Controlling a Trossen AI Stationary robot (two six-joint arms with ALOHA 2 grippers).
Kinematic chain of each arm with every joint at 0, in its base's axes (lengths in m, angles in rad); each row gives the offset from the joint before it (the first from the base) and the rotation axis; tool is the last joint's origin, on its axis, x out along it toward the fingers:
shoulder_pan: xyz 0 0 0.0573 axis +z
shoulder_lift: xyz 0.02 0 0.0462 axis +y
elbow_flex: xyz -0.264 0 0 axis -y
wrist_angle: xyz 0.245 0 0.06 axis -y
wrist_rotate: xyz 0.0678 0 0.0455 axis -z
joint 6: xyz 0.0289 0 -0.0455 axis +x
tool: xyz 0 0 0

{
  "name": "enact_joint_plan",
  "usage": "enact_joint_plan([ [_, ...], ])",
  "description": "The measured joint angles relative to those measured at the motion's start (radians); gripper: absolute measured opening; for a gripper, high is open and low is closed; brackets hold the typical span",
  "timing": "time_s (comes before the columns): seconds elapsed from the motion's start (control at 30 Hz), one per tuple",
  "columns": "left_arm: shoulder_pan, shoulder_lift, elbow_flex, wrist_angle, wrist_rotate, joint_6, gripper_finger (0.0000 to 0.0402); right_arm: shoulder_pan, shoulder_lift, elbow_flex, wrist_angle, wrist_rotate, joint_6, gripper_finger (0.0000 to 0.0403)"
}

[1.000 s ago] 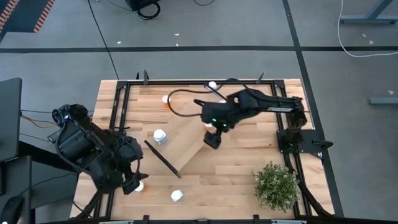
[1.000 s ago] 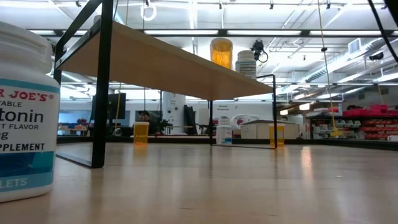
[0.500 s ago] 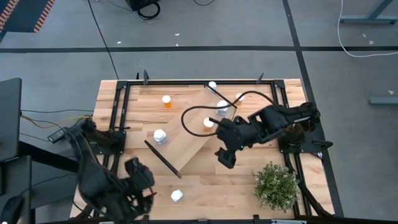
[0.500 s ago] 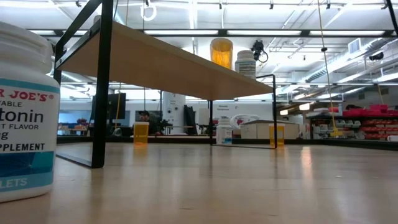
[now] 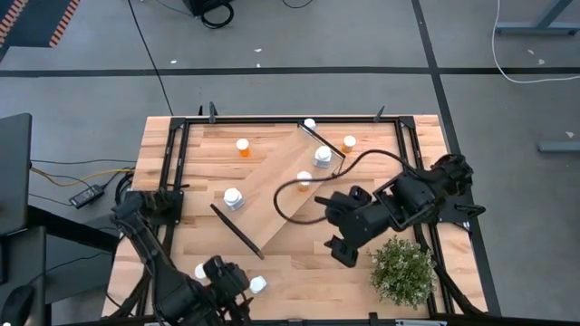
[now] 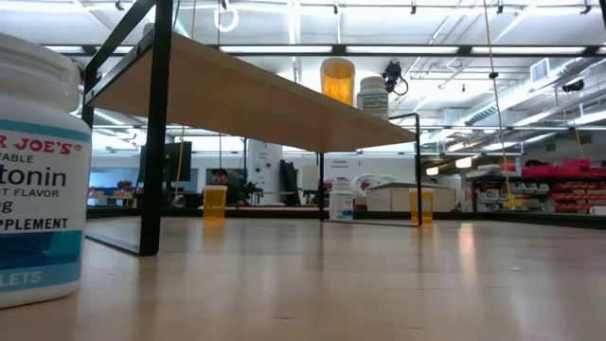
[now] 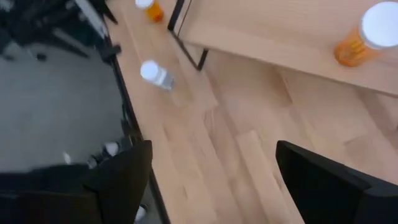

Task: Pick and place medicine bottles onto shelf by color
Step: Put the pill bottle on the shelf

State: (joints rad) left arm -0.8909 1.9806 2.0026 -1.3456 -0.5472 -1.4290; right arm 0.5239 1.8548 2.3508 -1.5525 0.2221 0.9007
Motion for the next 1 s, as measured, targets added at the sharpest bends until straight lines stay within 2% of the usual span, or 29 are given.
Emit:
enact_joint_plan([
  [0.17, 0.01, 0.03, 0.0, 0.026, 0.018, -0.192, 0.0279, 0.03, -0.046, -0.001, -0.019, -0.055, -0.096, 0.0348],
  [0.27, 0.019, 0.045, 0.0, 0.023, 0.015, -0.254, 0.0274, 0.053, -0.109, -0.001, -0.019, -0.027, -0.116, 0.0348],
  [0.33, 0.034, 0.062, 0.0, 0.021, 0.035, -0.292, 0.0275, 0.079, -0.153, -0.001, -0.019, 0.029, -0.139, 0.0348],
  [0.4, 0.061, 0.091, 0.0, 0.014, 0.117, -0.327, 0.0281, 0.101, -0.197, -0.001, -0.019, 0.095, -0.168, 0.0348],
  [0.53, 0.131, 0.155, -0.001, -0.005, 0.356, -0.414, 0.0291, 0.133, -0.286, -0.001, -0.019, 0.195, -0.179, 0.0348],
  [0.67, 0.19, 0.161, -0.001, 0.047, 0.367, -0.407, 0.0303, 0.154, -0.351, 0.0, -0.019, 0.258, -0.179, 0.0348],
  [0.77, 0.228, 0.16, 0.0, 0.05, 0.385, -0.341, 0.0309, 0.161, -0.384, 0.0, -0.019, 0.286, -0.182, 0.0348],
  [1.0, 0.268, 0.16, 0.0, 0.02, 0.419, -0.218, 0.0311, 0.16, -0.401, 0.0, -0.019, 0.317, -0.194, 0.0348],
])
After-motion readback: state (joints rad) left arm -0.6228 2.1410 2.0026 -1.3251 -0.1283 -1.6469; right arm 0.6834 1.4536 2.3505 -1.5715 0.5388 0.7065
